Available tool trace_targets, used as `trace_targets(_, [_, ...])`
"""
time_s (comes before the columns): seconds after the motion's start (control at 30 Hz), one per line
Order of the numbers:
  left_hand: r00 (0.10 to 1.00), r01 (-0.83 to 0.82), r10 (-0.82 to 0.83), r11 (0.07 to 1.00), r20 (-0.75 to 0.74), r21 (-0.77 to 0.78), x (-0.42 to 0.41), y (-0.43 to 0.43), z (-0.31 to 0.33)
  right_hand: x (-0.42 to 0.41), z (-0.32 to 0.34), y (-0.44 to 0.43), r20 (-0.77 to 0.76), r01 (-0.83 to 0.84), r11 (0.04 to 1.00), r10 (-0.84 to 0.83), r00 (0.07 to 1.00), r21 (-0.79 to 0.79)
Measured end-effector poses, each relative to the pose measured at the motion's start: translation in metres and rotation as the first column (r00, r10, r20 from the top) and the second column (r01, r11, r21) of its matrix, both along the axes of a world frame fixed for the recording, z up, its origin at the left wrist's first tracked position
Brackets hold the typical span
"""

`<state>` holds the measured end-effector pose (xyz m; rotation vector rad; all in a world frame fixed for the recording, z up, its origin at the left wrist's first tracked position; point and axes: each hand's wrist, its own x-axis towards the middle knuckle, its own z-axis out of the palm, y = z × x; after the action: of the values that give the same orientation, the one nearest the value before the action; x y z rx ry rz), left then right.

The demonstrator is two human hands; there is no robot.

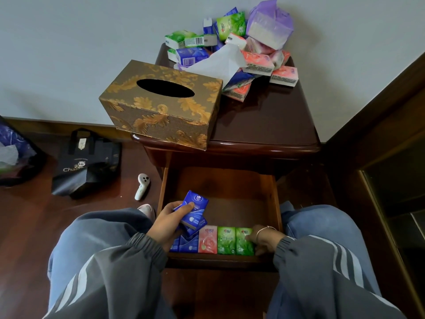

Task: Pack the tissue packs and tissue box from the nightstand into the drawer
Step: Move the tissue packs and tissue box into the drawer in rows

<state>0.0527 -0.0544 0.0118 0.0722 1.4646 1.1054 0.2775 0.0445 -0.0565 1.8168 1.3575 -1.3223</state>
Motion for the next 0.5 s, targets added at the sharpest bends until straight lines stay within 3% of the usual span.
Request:
trace_targets(0.03, [1.000,0.004,-0.004,1.000,0.011,0.009,0.001,0.000,0.001,0.000,0.003,0.000,0.005,-0.025,1.000,0.025,1.000,-0.018])
trace_targets(0.1, [1.000,0.010,-0.010,1.000,0.025,0.027,0.002,0.001,0.003,0.002,0.013,0.004,0.090,-0.237,0.971,0.233,0.968,0.029])
trace_targets(0.17, [0.999,0.020,-0.021,0.999,0.025,0.050,0.004,0.002,0.005,0.002,0.026,0.010,0.153,-0.344,0.913,0.316,0.936,0.219])
trace_targets(0.2, [0.999,0.030,-0.031,0.998,0.022,0.063,0.006,0.002,0.006,0.000,0.035,0.012,0.101,-0.281,0.900,0.262,0.960,0.335])
trace_targets(0.27, [0.998,0.052,-0.053,0.994,0.018,0.093,0.009,0.002,0.007,-0.009,0.055,0.015,-0.207,-0.029,0.873,0.148,0.967,0.487])
trace_targets(0.33, [0.997,0.066,-0.070,0.990,0.026,0.122,0.014,0.004,0.009,-0.023,0.079,0.010,-0.532,0.196,0.898,0.049,0.845,0.394])
trace_targets(0.43, [0.986,0.149,-0.159,0.973,0.047,0.177,0.022,0.004,0.012,-0.040,0.096,-0.001,-0.551,0.099,0.875,0.207,0.808,0.474])
trace_targets(0.5, [0.969,0.222,-0.239,0.955,0.065,0.194,0.024,0.001,0.013,-0.047,0.099,-0.007,-0.561,0.104,0.869,0.216,0.799,0.484])
